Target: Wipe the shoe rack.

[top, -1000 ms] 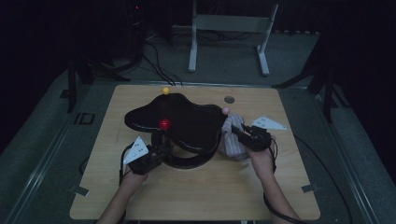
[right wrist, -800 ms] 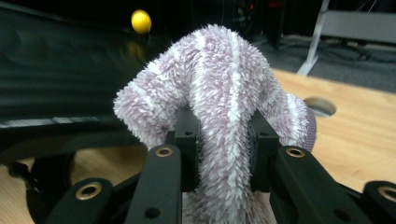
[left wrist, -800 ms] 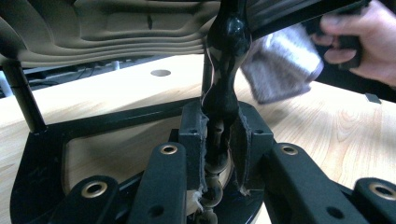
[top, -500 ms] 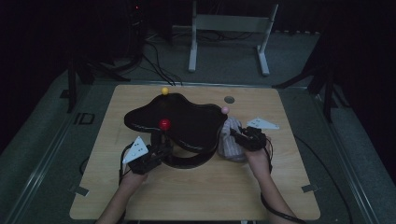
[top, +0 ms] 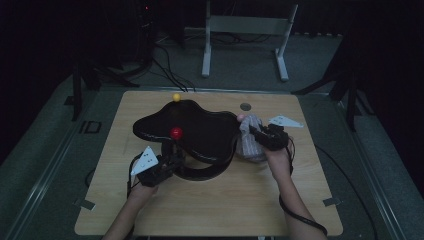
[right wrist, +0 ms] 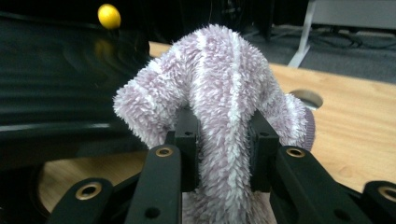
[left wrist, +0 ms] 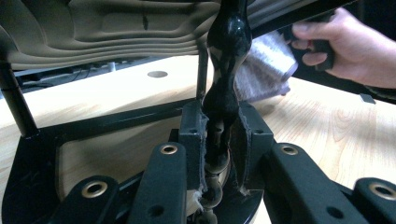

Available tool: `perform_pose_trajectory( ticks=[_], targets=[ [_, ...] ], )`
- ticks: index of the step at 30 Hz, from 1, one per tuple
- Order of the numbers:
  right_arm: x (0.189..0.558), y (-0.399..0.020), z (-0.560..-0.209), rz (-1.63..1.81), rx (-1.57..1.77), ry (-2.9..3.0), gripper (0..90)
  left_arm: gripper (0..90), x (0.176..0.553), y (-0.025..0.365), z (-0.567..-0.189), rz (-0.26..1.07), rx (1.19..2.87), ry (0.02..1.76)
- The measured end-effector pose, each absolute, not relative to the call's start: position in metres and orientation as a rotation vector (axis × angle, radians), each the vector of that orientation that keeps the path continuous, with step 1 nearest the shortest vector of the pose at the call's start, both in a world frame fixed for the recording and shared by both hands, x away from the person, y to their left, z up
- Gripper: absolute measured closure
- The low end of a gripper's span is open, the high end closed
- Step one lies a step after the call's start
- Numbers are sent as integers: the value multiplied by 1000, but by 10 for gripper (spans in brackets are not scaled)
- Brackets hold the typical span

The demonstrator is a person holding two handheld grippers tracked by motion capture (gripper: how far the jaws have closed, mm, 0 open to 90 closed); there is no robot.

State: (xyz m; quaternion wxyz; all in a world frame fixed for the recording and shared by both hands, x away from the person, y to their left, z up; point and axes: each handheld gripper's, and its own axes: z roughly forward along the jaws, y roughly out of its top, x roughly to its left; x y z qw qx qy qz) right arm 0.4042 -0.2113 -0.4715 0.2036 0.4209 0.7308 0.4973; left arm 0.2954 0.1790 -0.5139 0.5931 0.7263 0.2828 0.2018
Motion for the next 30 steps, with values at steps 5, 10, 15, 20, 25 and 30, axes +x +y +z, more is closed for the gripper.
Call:
perform_pose_trajectory(
  ticks=[5, 10, 15, 20, 25, 30],
  targets=[
    [406, -210, -486, 1358, 1210, 2081, 715, 758, 296, 179, -515, 464, 1682, 658],
    [401, -208, -504, 1323, 1223, 2129, 715, 758, 295, 178, -515, 467, 1682, 661],
    [397, -195, -526, 1290, 1216, 2214, 713, 758, 295, 178, -514, 469, 1683, 662],
    [401, -184, -521, 1329, 1194, 2182, 713, 758, 295, 178, -514, 472, 1686, 662],
    [413, -179, -518, 1330, 1203, 2157, 713, 758, 295, 178, -514, 470, 1685, 660],
    [421, -170, -541, 1245, 1236, 2217, 714, 758, 295, 178, -514, 471, 1686, 661]
  ],
)
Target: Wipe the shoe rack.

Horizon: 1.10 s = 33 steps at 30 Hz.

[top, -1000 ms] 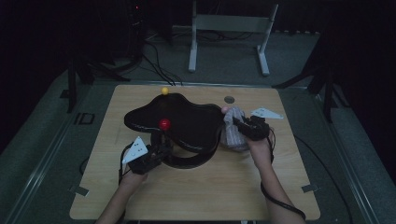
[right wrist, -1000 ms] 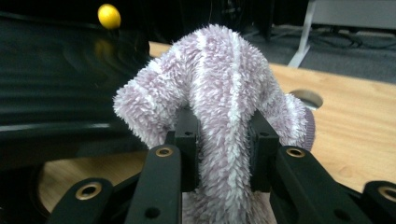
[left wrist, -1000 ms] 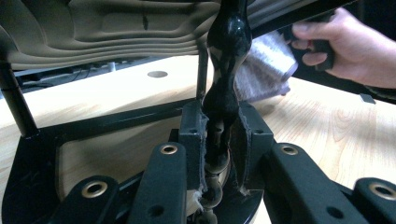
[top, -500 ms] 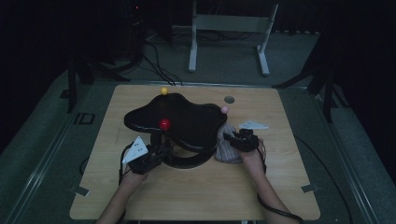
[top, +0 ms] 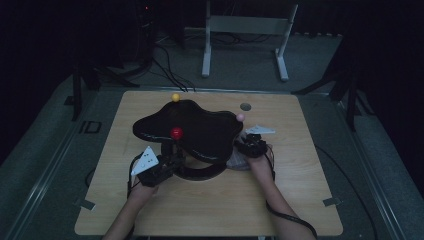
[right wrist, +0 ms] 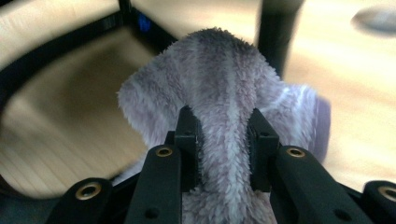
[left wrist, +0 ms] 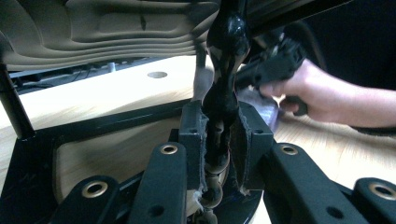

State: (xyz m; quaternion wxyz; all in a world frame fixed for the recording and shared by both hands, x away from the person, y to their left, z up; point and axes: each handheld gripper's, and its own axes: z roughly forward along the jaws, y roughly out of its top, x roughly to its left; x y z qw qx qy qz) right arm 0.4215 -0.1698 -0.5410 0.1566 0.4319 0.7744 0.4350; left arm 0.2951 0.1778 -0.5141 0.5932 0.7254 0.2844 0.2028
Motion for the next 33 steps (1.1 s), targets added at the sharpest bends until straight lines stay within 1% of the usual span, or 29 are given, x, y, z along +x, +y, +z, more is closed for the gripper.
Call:
perform_pose_trajectory(
  ticks=[2, 9, 17, 28, 33],
  targets=[
    [419, -166, -549, 1226, 1224, 2233, 713, 758, 295, 178, -514, 471, 1685, 661],
    [407, -165, -549, 1236, 1221, 2263, 714, 757, 294, 177, -514, 472, 1683, 663],
    [382, -160, -550, 1256, 1153, 2306, 714, 757, 294, 177, -514, 473, 1685, 667],
    [358, -146, -549, 1265, 1098, 2355, 713, 757, 294, 176, -514, 477, 1684, 672],
    [343, -131, -549, 1283, 1036, 2397, 712, 757, 294, 176, -514, 476, 1685, 674]
  ],
)
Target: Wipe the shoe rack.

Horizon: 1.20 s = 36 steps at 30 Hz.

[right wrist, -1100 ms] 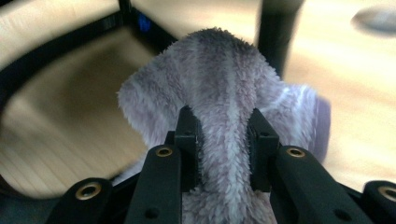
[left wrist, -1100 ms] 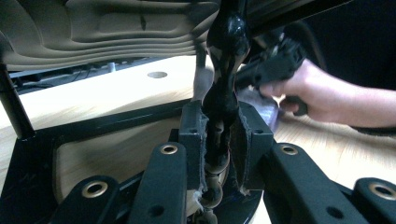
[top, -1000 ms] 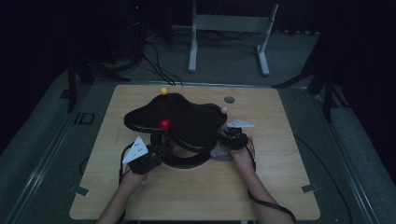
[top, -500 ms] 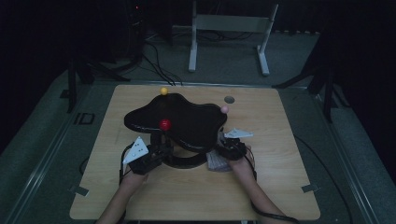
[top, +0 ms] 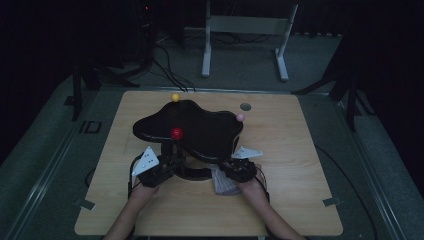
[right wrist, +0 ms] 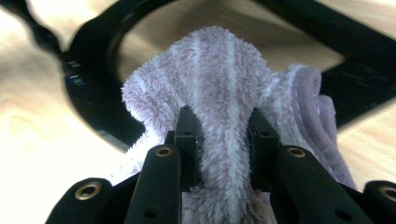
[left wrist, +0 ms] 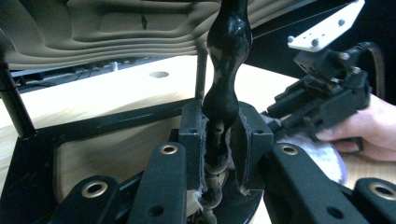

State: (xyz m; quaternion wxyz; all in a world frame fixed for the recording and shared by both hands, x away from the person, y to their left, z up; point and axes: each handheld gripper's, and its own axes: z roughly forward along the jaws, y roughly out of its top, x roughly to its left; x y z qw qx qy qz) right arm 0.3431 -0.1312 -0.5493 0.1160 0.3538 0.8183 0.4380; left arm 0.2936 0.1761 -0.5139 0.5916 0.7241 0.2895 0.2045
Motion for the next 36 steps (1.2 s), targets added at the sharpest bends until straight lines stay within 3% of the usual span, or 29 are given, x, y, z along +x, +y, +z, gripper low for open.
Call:
perform_pose_trajectory(
  ticks=[21, 36],
  targets=[
    [324, -62, -545, 1317, 894, 2504, 702, 756, 293, 176, -514, 472, 1685, 677],
    [326, -88, -548, 1305, 909, 2484, 706, 757, 292, 175, -513, 477, 1692, 679]
  ],
)
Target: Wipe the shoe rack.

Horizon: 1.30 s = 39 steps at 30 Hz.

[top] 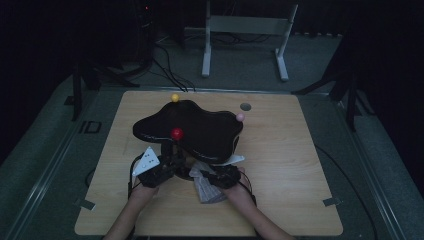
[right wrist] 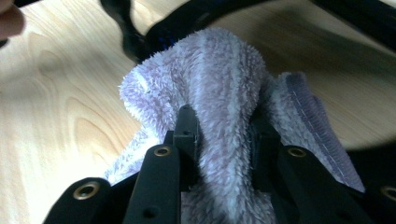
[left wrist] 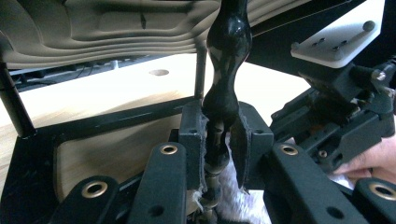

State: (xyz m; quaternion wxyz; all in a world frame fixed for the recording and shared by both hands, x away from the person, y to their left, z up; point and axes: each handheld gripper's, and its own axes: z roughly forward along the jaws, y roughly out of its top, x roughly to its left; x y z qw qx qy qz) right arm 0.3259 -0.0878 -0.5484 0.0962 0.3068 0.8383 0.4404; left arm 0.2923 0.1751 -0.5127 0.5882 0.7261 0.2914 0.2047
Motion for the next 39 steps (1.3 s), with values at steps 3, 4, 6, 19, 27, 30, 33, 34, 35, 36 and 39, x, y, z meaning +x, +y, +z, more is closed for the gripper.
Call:
perform_pose_trajectory(
  ticks=[3, 4, 6, 19, 27, 30, 33, 34, 35, 36, 39],
  targets=[
    [331, -100, -550, 1295, 897, 2467, 708, 757, 293, 176, -513, 475, 1693, 674],
    [332, -102, -550, 1295, 900, 2457, 708, 757, 293, 176, -513, 474, 1693, 675],
    [334, -108, -550, 1284, 913, 2442, 708, 756, 293, 176, -513, 472, 1689, 674],
    [354, -135, -549, 1252, 996, 2386, 709, 756, 293, 176, -514, 465, 1685, 670],
    [381, -153, -547, 1237, 1119, 2320, 708, 756, 294, 176, -514, 461, 1685, 666],
    [390, -154, -546, 1214, 1138, 2314, 707, 756, 294, 176, -514, 461, 1685, 666],
    [397, -156, -545, 1203, 1159, 2303, 707, 756, 294, 176, -514, 461, 1686, 665],
    [400, -157, -544, 1201, 1172, 2297, 707, 756, 294, 176, -514, 459, 1683, 666],
    [407, -158, -543, 1196, 1194, 2285, 706, 755, 294, 176, -514, 459, 1683, 665],
    [410, -159, -542, 1195, 1198, 2280, 706, 756, 294, 176, -514, 458, 1684, 664],
    [415, -158, -537, 1214, 1218, 2267, 704, 755, 295, 176, -514, 455, 1684, 662]
  ],
)
